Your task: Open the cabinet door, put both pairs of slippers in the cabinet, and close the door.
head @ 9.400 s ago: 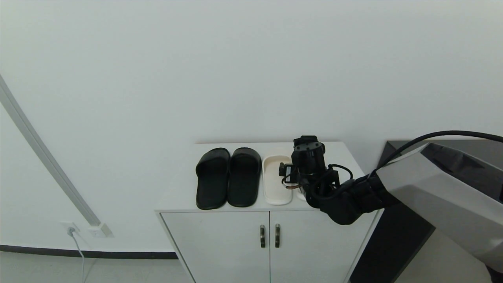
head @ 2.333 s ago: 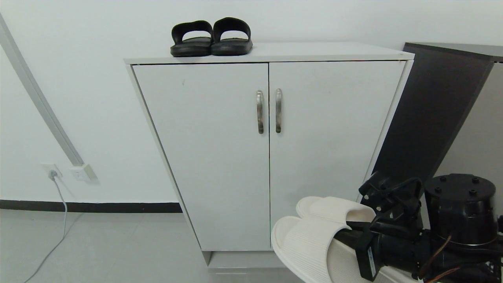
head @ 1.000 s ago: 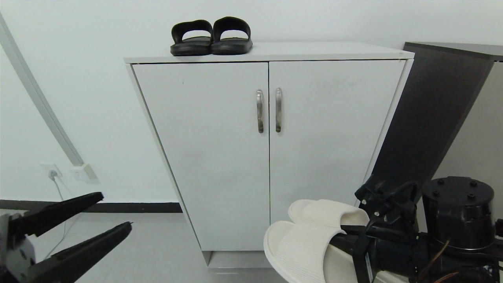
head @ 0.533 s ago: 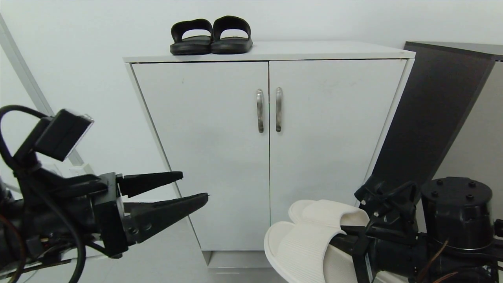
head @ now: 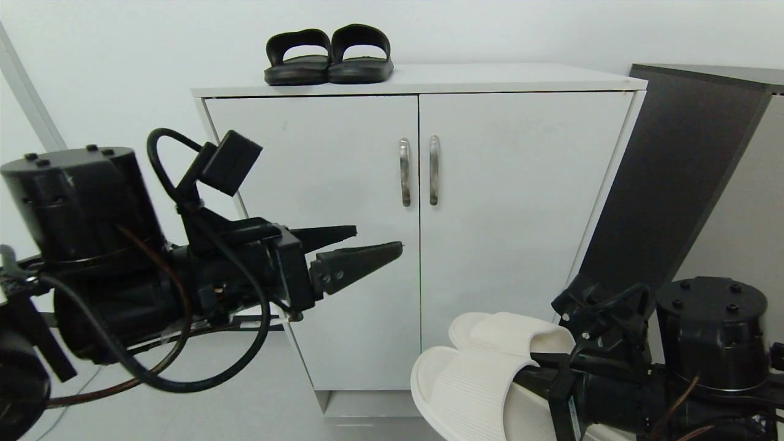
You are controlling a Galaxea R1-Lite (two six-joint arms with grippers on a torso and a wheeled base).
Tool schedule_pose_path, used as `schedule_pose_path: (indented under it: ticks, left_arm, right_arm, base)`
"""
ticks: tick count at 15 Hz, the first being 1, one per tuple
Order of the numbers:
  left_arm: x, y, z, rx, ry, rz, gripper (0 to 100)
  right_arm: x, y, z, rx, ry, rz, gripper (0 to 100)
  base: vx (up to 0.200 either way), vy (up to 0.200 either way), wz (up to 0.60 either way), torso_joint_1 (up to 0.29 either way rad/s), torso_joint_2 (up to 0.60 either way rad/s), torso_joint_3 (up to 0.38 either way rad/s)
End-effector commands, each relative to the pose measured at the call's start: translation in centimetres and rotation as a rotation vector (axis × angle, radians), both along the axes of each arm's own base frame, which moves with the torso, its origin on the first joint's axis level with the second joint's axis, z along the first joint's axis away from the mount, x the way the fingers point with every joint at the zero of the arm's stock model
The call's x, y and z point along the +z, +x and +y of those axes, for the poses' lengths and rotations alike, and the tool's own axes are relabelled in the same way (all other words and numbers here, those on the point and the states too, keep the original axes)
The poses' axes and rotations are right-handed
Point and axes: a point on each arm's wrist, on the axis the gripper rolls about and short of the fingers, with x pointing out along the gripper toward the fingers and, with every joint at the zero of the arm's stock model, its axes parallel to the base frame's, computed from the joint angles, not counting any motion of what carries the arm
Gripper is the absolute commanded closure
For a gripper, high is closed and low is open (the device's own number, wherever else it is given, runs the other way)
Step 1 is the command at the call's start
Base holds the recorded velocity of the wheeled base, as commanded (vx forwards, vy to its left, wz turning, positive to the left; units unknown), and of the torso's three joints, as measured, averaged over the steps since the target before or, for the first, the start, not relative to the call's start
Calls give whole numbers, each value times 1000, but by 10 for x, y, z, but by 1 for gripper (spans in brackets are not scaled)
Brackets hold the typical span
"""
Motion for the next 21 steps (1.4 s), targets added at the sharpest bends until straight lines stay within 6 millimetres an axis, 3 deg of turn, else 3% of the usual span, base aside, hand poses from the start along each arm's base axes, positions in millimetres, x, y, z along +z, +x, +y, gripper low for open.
schedule_pose_path:
  ticks: [1, 3, 6, 10, 16, 21]
  left_arm:
    - [5, 16, -21, -39, -56, 65, 0]
    - [17, 19, -35, -78, -109, 83, 0]
    - [20, 36, -57, -108, -116, 77, 0]
    - [22, 53, -69, -110, -123, 73, 0]
    - [40, 64, -78, -163, -113, 102, 0]
    - [36, 82, -80, -87, -115, 99, 0]
  right_arm:
    - [-2, 1, 2, 3, -7, 6, 100]
    - [-4, 1, 2, 3, -11, 11, 100]
    - [-5, 3, 3, 1, -10, 12, 100]
    - [-8, 1, 5, 13, -17, 16, 100]
    - [-13, 4, 8, 12, -7, 8, 100]
    - [-13, 4, 8, 13, -7, 6, 100]
  base:
    - [0, 0, 0, 0, 0, 0]
    - [0, 0, 0, 0, 0, 0]
    - [0, 0, 0, 0, 0, 0]
    - [0, 0, 0, 0, 0, 0]
    - [0, 0, 0, 0, 0, 0]
    - [0, 0, 0, 0, 0, 0]
